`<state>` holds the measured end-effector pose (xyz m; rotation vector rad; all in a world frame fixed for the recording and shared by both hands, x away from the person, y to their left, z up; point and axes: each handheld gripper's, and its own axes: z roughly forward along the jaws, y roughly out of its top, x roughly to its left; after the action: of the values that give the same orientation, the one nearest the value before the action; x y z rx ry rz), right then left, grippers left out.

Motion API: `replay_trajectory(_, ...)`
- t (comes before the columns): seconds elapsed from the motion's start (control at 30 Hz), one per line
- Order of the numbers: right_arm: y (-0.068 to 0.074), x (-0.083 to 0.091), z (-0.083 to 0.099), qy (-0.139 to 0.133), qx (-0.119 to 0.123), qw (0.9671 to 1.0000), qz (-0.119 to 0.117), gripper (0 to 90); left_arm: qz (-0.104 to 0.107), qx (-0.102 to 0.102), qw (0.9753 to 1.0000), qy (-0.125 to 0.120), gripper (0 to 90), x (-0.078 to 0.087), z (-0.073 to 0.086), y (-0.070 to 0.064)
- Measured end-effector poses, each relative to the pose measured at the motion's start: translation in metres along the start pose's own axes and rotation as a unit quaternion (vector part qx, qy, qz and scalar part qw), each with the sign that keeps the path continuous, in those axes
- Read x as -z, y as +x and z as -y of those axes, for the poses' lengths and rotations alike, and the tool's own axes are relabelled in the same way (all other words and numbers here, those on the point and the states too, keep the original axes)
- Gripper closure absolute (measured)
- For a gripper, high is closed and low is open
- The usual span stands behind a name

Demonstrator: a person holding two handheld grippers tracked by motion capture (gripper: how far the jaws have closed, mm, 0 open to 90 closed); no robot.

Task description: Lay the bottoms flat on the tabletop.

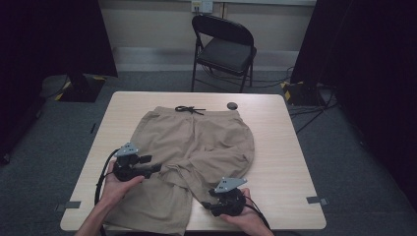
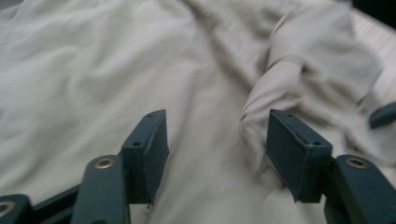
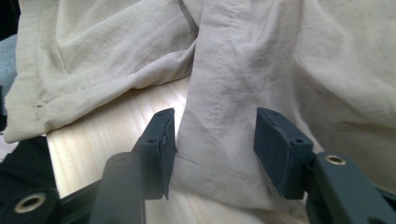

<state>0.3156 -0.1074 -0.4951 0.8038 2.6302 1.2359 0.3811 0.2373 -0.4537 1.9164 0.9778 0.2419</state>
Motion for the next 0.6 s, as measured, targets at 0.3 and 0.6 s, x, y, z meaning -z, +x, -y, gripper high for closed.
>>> replay_trajectory(0.3, 0.009, -0.001, 0.001, 0.004, 0.036, 0.9990, 0.025, 50.5, 0.001, -0.011, 0.9990, 0.043, 33.9, -0.030, 0.009, -0.006)
replay_trajectory(0.6, -0.007, 0.003, 0.001, 0.001, -0.013, 0.9995, 0.029, 83.6, 0.031, -0.009, 0.9989, 0.035, 64.5, -0.030, 0.013, -0.004)
